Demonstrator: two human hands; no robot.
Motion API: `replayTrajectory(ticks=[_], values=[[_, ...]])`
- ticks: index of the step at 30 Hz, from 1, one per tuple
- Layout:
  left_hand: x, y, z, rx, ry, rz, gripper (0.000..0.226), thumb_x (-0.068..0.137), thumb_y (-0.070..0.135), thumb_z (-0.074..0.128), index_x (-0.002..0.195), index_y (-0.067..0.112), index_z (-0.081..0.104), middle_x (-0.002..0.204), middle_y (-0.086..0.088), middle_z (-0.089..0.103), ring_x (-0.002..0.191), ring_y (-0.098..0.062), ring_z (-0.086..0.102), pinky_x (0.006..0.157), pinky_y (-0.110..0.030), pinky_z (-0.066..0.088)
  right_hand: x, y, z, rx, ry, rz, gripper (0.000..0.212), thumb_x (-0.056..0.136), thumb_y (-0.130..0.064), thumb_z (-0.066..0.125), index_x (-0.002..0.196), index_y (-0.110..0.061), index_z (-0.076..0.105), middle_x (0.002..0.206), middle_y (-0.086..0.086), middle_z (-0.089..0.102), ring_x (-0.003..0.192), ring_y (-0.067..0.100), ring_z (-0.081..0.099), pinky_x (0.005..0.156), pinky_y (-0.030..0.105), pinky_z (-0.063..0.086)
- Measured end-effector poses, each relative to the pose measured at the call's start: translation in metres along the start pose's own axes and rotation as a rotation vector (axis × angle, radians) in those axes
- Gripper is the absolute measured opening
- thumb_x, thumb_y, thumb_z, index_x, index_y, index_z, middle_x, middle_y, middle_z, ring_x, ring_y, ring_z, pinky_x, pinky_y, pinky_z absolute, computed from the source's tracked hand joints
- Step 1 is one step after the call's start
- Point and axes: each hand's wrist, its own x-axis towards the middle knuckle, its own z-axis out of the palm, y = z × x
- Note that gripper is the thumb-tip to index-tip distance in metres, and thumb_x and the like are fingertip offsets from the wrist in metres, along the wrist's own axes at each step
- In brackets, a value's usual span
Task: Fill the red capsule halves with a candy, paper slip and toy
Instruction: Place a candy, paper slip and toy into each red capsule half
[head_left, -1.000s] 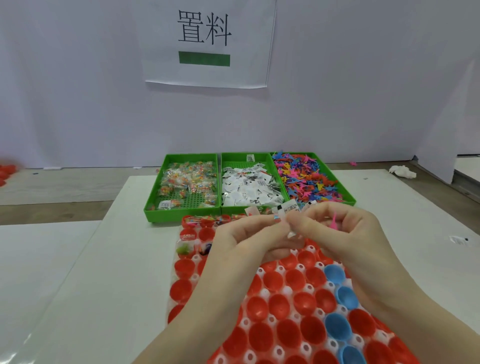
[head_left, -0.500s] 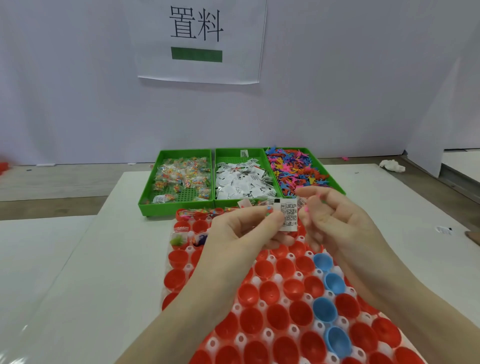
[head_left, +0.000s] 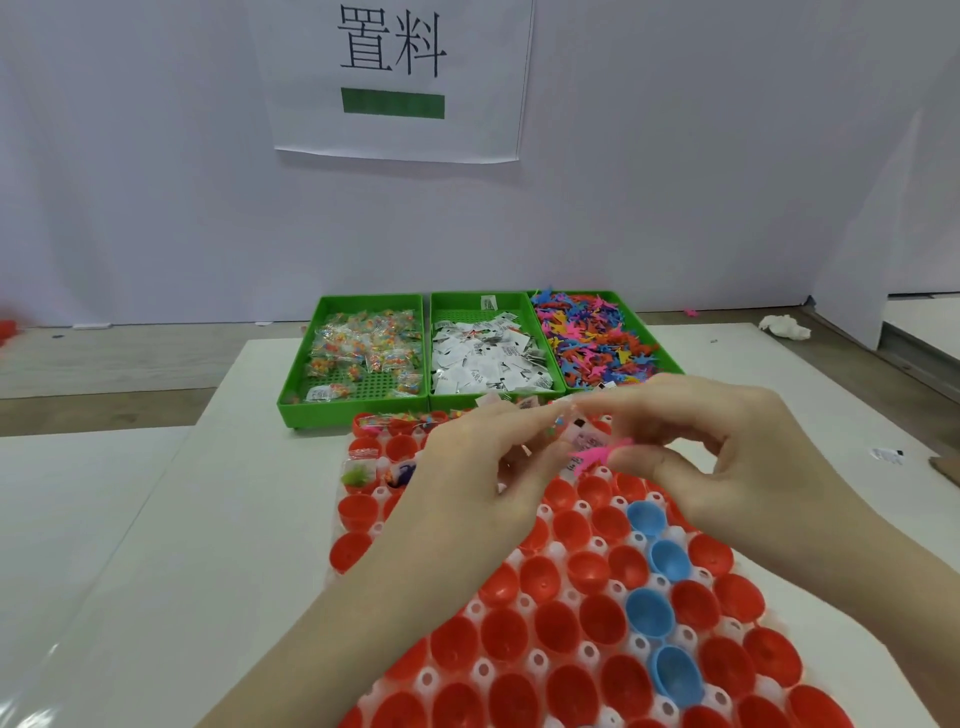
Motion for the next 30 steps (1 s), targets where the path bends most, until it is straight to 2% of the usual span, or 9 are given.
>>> replayTrajectory(ticks=[3, 7, 9, 14, 18, 21, 25, 28, 30], values=[[0.003, -0.001, -0.002, 0.045, -0.058, 0.038, 0.027, 0.082, 0.01, 0.067, 0.109, 0.012, 0.069, 0.067, 0.015, 0.054, 0.07, -0.006, 0.052, 0.063, -0.009, 0.039, 0.003, 0.0, -0.004, -0.035, -0.019, 0.057, 0.049, 0.068, 0.009, 0.074, 0.092, -0.031, 0.061, 0.063, -0.005, 0.063, 0.069, 0.006, 0.061, 0.066, 0.014, 0.049], [0.003, -0.003, -0.005, -0.02, -0.217, 0.057, 0.018, 0.085, 0.016, 0.064, 0.099, 0.01, 0.073, 0.072, 0.0, 0.062, 0.071, -0.01, 0.056, 0.066, -0.02, 0.044, 0.003, 0.001, -0.003, -0.088, -0.137, 0.068, 0.036, 0.067, 0.008, 0.075, 0.092, -0.016, 0.073, 0.06, -0.011, 0.061, 0.066, 0.004, 0.06, 0.061, 0.014, 0.049], [-0.001, -0.006, -0.003, -0.07, -0.274, 0.039, 0.018, 0.088, 0.018, 0.058, 0.09, 0.006, 0.072, 0.069, 0.002, 0.058, 0.068, -0.007, 0.056, 0.066, -0.02, 0.043, -0.001, 0.003, 0.0, -0.045, -0.129, 0.08, 0.034, 0.066, 0.006, 0.077, 0.089, -0.018, 0.075, 0.06, -0.01, 0.063, 0.064, 0.005, 0.06, 0.059, 0.014, 0.049], [-0.014, -0.014, 0.008, -0.328, -0.302, -0.28, 0.012, 0.084, 0.012, 0.063, 0.089, 0.014, 0.075, 0.061, 0.002, 0.064, 0.058, -0.002, 0.06, 0.062, -0.012, 0.044, -0.018, 0.014, 0.009, 0.115, -0.09, 0.124, 0.029, 0.065, -0.001, 0.08, 0.082, -0.024, 0.076, 0.065, -0.007, 0.068, 0.059, 0.008, 0.062, 0.058, 0.016, 0.05], [-0.018, -0.017, 0.015, -0.643, -0.294, -0.584, 0.006, 0.065, 0.023, 0.074, 0.067, 0.017, 0.075, 0.059, -0.002, 0.069, 0.052, -0.008, 0.064, 0.052, -0.013, 0.046, -0.027, 0.025, 0.013, 0.238, -0.105, 0.166, 0.012, 0.065, -0.02, 0.077, 0.075, -0.026, 0.073, 0.078, -0.01, 0.066, 0.071, 0.009, 0.063, 0.067, 0.019, 0.05], [-0.016, -0.018, 0.021, -0.676, -0.282, -0.65, 0.015, 0.055, 0.032, 0.074, 0.061, 0.018, 0.074, 0.061, -0.003, 0.07, 0.056, -0.008, 0.067, 0.052, -0.013, 0.047, -0.029, 0.034, 0.014, 0.264, -0.145, 0.198, 0.017, 0.071, -0.009, 0.076, 0.076, -0.024, 0.07, 0.085, -0.01, 0.069, 0.079, 0.006, 0.065, 0.074, 0.018, 0.051], [-0.006, -0.021, 0.036, -0.551, -0.2, -0.534, 0.01, 0.072, 0.026, 0.074, 0.073, 0.016, 0.074, 0.063, 0.003, 0.07, 0.059, -0.002, 0.064, 0.054, -0.01, 0.044, -0.019, 0.05, 0.007, 0.265, -0.11, 0.237, 0.022, 0.07, 0.007, 0.072, 0.075, -0.014, 0.07, 0.074, -0.001, 0.072, 0.064, 0.008, 0.066, 0.065, 0.015, 0.052], [-0.001, -0.031, 0.048, -0.054, -0.107, -0.24, 0.015, 0.085, 0.034, 0.062, 0.085, 0.021, 0.07, 0.076, 0.013, 0.065, 0.072, 0.003, 0.057, 0.069, -0.014, 0.042, -0.004, 0.078, -0.003, 0.189, 0.037, 0.332, 0.025, 0.07, 0.009, 0.071, 0.078, -0.015, 0.07, 0.07, -0.001, 0.071, 0.064, 0.006, 0.065, 0.064, 0.011, 0.051], [0.001, -0.036, 0.057, 0.246, -0.18, -0.009, 0.025, 0.09, 0.035, 0.056, 0.1, 0.015, 0.069, 0.097, 0.006, 0.065, 0.094, -0.007, 0.056, 0.086, -0.022, 0.04, 0.006, 0.097, -0.005, 0.101, 0.098, 0.423, 0.023, 0.072, 0.006, 0.071, 0.084, -0.014, 0.07, 0.078, 0.001, 0.07, 0.069, 0.01, 0.064, 0.066, 0.009, 0.051]])
